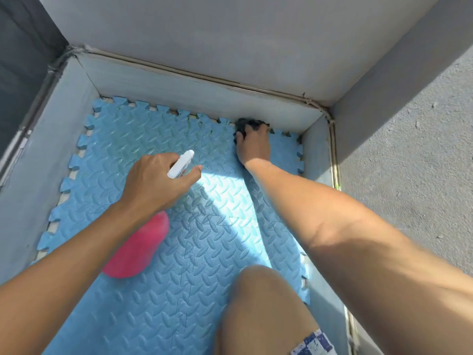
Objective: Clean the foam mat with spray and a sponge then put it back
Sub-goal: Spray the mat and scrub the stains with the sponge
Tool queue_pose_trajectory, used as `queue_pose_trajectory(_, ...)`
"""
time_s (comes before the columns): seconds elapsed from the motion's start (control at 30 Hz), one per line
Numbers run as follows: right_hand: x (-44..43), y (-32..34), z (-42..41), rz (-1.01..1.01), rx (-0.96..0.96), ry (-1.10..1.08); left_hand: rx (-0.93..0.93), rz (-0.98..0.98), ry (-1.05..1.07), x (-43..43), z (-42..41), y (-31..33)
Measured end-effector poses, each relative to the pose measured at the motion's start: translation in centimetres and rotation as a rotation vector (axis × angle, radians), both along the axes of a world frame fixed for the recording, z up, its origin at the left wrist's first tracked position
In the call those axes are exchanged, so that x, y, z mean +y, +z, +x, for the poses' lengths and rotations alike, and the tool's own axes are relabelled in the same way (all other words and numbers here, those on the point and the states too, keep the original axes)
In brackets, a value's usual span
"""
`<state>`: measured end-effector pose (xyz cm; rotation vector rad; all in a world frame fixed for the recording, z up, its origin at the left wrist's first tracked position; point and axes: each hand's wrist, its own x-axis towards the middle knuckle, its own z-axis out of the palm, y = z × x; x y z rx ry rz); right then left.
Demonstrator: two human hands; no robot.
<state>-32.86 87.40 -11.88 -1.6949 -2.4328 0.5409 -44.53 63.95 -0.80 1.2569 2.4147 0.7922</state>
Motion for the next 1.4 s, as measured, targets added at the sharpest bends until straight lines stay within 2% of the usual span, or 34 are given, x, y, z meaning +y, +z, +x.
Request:
queue_pose_trajectory(0.1, -3.6, 0.4, -4.3, 0.052, 0.020, 0.381, -0.029, 0.021, 0.009, -0.1, -0.5, 0.0)
queue_pose_trajectory(0.2, -2.9, 0.7, -3.3, 0.081, -0.003, 0.535, -0.059, 0.023, 0.035, -0.1, -1.3, -0.1)
queue_pose_trajectory(0.27, -0.4, 0.1, 0.4, 0.126, -0.016, 0.421, -0.072, 0.020, 0.049, 0.0, -1.7, -0.4)
queue_pose_trajectory(0.4, 4.8, -0.2, 9.7, 0.122, -0.050, -0.066, -0.074, -0.042, 0.042, -0.4, -1.6, -1.4)
queue_pose_trajectory(0.47, 5.0, -0.1, 10.8, 0.107, -0.085, -0.123, -0.078, -0.057, 0.032, -0.8, -1.3, -1.8)
queue_pose_trajectory(0.6, 0.6, -0.5, 9.3, 0.145, -0.092, 0.004, -0.132, -0.164, -0.017, -2.6, -1.2, -2.2)
queue_pose_trajectory(0.7, -2.7, -1.0, 9.0, 0.133, -0.023, 0.029, -0.136, -0.274, -0.055, -5.4, -1.3, -3.1)
queue_pose_trajectory(0.9, -2.3, -0.3, 8.5, 0.046, -0.024, 0.021, -0.096, -0.192, 0.082, -8.7, -2.6, -2.0)
queue_pose_trajectory(1.0, -3.1, 0.1, 8.8, 0.070, -0.012, 0.038, -0.132, -0.189, 0.006, -10.0, -3.1, -1.8)
queue_pose_trajectory(1.17, -5.1, 0.7, 8.7, 0.044, -0.079, 0.064, -0.055, -0.280, -0.034, -11.5, -1.6, -2.0)
queue_pose_trajectory(1.33, -5.8, 0.7, 8.6, 0.046, -0.087, 0.079, -0.206, -0.202, -0.103, -12.1, -2.7, -2.0)
queue_pose_trajectory(1.4, -5.7, 0.7, 8.6, 0.036, -0.098, 0.079, -0.206, -0.208, -0.122, -12.3, -2.6, -1.9)
